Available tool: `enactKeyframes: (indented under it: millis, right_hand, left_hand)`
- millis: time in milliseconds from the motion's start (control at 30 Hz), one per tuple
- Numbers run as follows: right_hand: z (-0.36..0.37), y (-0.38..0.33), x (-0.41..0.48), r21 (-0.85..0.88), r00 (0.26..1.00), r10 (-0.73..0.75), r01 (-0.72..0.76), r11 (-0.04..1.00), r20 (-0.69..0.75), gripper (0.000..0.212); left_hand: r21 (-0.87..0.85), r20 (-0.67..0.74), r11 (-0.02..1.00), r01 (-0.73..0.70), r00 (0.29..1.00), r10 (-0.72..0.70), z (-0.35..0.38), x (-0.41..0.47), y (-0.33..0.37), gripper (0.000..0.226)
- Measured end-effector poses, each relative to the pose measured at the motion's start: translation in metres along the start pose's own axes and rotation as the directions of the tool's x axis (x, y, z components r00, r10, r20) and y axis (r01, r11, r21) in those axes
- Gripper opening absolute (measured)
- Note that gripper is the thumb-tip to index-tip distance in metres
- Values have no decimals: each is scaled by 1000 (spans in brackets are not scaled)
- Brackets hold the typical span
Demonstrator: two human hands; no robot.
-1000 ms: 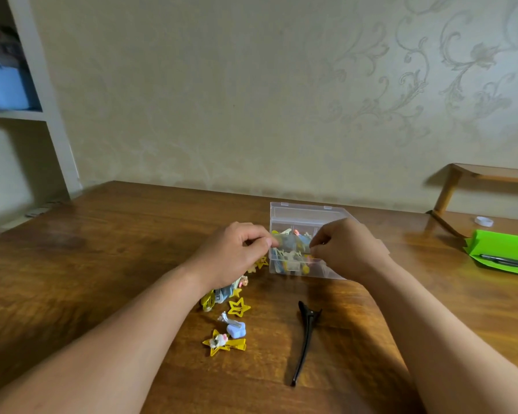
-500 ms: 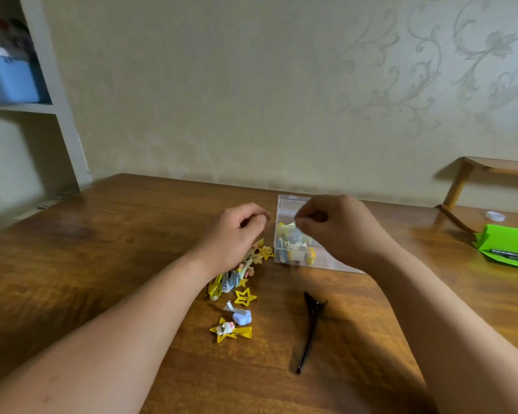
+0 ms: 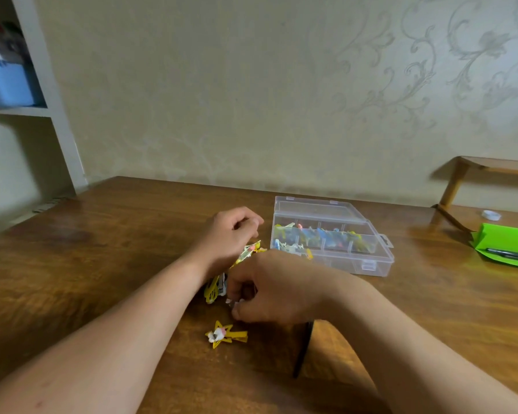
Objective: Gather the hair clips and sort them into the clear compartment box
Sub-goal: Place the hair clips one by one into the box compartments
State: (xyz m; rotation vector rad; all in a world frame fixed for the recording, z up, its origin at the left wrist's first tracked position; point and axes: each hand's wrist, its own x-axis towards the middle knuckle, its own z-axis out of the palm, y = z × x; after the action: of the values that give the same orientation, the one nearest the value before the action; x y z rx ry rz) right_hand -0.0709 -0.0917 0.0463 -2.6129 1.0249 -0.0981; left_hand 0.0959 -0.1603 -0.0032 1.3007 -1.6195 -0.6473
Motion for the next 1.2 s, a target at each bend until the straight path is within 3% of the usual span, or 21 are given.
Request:
enactKeyframes:
  millis: [100,167,300,367,433,700,933,1067,1200]
  right_hand:
    - [-4,6,-1,36,995,11,-7,999,-100,8]
    - [-14,18,-2,151,962,62,-22,988,-264,4]
    - [-40,66,-14,305,771,314,-163,938,-555,6]
    - [-44,92,-22,346,672,453,-299,889,-585,10]
    - [-39,110,-23,331,643,525,-407,851,-558,18]
    - [-21,110,-13,149,663,591,-598,787,-460,12]
    - [-26,109,-16,189,698,505,-481,856,-509,14]
    - [-22,103,-12,201,764,486,-444,873,-424,31]
    - [-21,100,-12,209,766,504,-460,863,-398,39]
  left_hand:
    - [-34,0,999,3,1000,-3,0,1,1,20]
    - [-54,28,999,-6,1000,7,-1,-1,3,20]
    - [8,92,999,-48,995,47,-2,-7,8,20]
    - [62,155,996,-67,986,57,0,-9,9,23]
    - [104,206,990,-95,976,72,2,-10,8,24]
    - [110,214,986,-127,972,101,1,-10,8,25]
    - [106,191,988,-117,977,95,0,-11,8,23]
    - [98,181,988,-122,978,102,-1,-11,9,23]
    - [102,181,988,-118,979,98,-1,-12,9,23]
